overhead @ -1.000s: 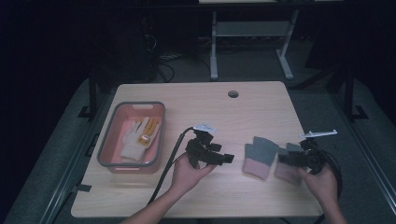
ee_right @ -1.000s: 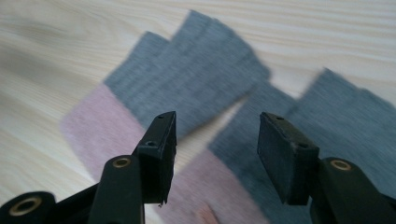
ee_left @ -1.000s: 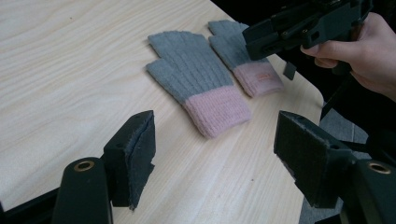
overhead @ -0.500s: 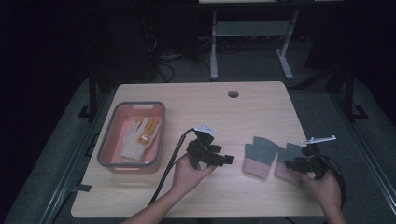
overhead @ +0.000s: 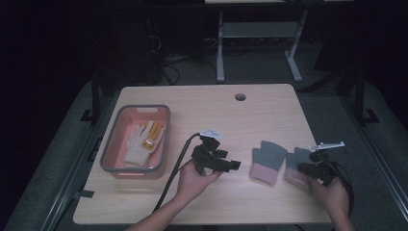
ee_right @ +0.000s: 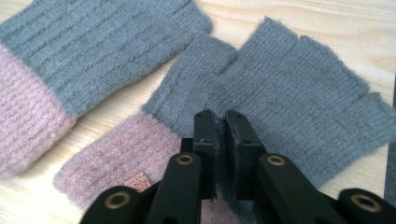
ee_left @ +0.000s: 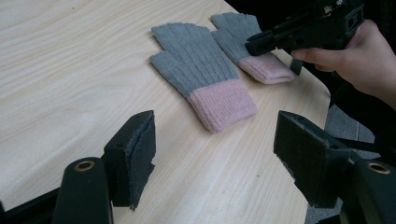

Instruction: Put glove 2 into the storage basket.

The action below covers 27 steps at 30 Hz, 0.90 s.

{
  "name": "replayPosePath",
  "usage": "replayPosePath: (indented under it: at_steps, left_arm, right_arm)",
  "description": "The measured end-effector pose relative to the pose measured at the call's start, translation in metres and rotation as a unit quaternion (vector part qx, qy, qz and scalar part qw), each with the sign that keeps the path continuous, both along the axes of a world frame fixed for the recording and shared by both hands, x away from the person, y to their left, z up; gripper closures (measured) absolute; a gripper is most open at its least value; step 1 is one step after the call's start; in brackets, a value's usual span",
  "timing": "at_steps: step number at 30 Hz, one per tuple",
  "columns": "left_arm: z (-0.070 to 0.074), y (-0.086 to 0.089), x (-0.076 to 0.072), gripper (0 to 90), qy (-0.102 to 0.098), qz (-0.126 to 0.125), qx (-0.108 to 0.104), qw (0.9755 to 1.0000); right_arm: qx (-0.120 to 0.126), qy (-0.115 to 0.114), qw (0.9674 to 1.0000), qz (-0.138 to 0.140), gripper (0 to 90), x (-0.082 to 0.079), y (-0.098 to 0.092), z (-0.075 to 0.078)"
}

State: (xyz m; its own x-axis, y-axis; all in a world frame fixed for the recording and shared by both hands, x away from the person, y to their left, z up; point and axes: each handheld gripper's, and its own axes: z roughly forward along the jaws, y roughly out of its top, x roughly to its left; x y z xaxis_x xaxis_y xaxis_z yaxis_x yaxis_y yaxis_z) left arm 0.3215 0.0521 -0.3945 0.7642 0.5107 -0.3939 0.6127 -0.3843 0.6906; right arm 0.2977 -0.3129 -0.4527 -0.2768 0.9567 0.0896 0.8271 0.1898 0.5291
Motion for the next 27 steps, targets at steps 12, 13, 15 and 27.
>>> replayPosePath:
  at_steps: [12, 13, 15, 27]
  left_arm:
    - [0.001, 0.002, 0.002, 29.9, -0.001, 0.004, 0.002, 1.0000]
    - [0.001, 0.002, 0.001, 29.9, -0.001, 0.004, 0.001, 1.0000]
    - [0.002, 0.003, 0.001, 29.9, -0.004, 0.003, 0.002, 1.0000]
    - [0.003, 0.003, 0.000, 30.0, -0.007, 0.001, 0.002, 1.0000]
  right_arm:
    - [0.007, -0.004, 1.0000, -0.002, 86.3, -0.001, 0.000, 0.011]
    - [0.008, -0.011, 0.9999, -0.002, 86.3, -0.001, 0.000, 0.016]
    - [0.011, -0.015, 0.9998, 0.000, 86.3, -0.001, 0.001, 0.022]
    - [0.031, -0.030, 0.9987, 0.028, 86.1, 0.006, 0.034, 0.046]
